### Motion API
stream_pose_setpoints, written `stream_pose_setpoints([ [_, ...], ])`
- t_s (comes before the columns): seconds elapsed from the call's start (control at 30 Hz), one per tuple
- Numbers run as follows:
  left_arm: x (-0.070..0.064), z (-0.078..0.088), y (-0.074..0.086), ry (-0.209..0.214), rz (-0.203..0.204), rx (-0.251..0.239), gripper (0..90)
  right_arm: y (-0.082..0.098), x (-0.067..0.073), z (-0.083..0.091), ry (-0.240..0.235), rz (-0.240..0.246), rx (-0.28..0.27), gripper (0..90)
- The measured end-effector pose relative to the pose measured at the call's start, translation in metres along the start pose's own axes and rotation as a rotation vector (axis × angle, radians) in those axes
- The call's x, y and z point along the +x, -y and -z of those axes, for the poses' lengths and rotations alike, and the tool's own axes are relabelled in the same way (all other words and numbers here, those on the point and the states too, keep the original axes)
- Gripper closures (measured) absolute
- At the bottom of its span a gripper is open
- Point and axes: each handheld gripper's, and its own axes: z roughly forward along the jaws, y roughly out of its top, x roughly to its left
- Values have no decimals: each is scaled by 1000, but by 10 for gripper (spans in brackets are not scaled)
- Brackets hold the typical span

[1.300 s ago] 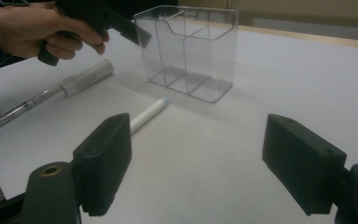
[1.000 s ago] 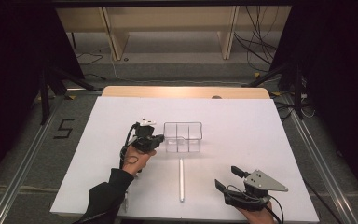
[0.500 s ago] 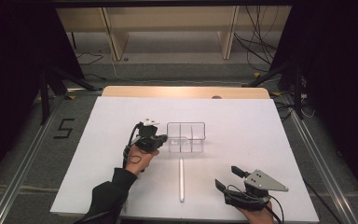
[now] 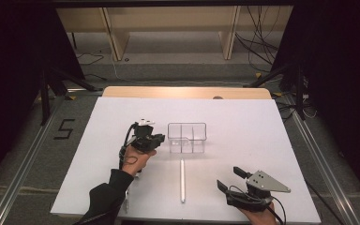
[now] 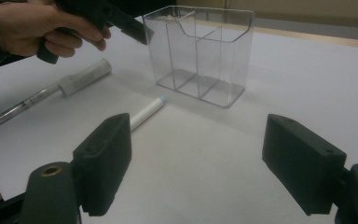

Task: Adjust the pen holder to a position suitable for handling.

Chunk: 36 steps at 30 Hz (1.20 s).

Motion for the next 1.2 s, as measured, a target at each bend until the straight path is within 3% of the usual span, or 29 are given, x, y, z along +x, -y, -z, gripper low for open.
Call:
stream_pose_setpoints([
  [0.2,8,12,0,3,6,-8,686,0,0,0,2,-4,0,247],
  [0.27,9,16,1,7,8,-7,605,0,0,0,3,-2,-1,247],
  [0.43,9,25,1,14,3,2,511,0,0,0,2,-2,0,247],
  [0.47,8,27,1,12,4,4,449,0,0,0,2,-2,1,247],
  [0.7,7,36,1,16,8,25,280,0,0,1,3,-2,1,247],
  [1.2,13,54,9,-20,22,35,196,1,0,0,2,-2,1,246],
])
